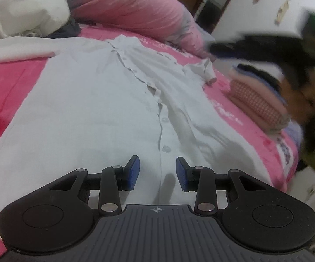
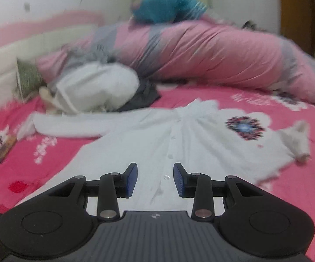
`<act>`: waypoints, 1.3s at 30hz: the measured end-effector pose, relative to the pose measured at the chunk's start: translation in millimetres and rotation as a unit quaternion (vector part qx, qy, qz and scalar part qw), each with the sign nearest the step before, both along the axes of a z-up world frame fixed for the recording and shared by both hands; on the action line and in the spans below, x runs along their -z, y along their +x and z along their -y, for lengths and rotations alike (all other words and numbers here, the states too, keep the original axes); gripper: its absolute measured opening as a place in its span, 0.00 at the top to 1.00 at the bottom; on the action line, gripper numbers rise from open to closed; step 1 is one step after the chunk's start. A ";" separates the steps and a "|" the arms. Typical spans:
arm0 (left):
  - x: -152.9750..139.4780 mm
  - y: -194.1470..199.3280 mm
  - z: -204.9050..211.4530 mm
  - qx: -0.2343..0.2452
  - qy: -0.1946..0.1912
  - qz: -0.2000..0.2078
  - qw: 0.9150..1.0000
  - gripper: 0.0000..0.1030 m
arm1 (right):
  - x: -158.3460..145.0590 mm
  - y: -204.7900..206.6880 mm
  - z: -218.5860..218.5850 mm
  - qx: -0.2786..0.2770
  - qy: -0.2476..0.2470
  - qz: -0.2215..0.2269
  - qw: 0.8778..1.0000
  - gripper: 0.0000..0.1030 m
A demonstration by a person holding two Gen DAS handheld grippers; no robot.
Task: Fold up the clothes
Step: 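Open the right gripper and lift it away from the shirt, then pinch the white shirt placket near the collar with the right gripper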
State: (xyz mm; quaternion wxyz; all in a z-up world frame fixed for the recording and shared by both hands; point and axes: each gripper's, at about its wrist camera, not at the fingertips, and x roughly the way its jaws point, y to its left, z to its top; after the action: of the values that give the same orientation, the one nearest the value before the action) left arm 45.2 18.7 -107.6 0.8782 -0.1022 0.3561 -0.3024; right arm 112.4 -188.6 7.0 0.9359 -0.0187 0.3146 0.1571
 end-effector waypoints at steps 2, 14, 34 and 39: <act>0.8 1.7 6.0 0.015 0.013 0.005 1.000 0.68 | 12.1 42.1 -11.7 -0.008 -0.010 -0.028 1.000 0.65; 12.7 3.4 13.3 0.037 0.031 -0.008 0.999 0.73 | 76.6 198.9 -54.2 0.031 -0.059 -0.091 0.994 0.64; 17.6 6.2 -24.2 -0.003 -0.094 -0.066 0.993 1.00 | 72.4 221.4 -18.2 0.086 0.043 -0.035 0.995 0.96; 22.9 11.5 -24.9 -0.015 -0.091 -0.081 0.992 1.00 | 76.4 235.6 -21.1 0.089 0.058 -0.018 0.994 0.96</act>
State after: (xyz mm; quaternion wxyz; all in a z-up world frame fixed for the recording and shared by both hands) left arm 56.7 43.6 -130.5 0.8379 -0.2115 0.3958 -0.3107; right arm 347.9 -167.5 -69.4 0.9398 0.0670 0.3225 0.0913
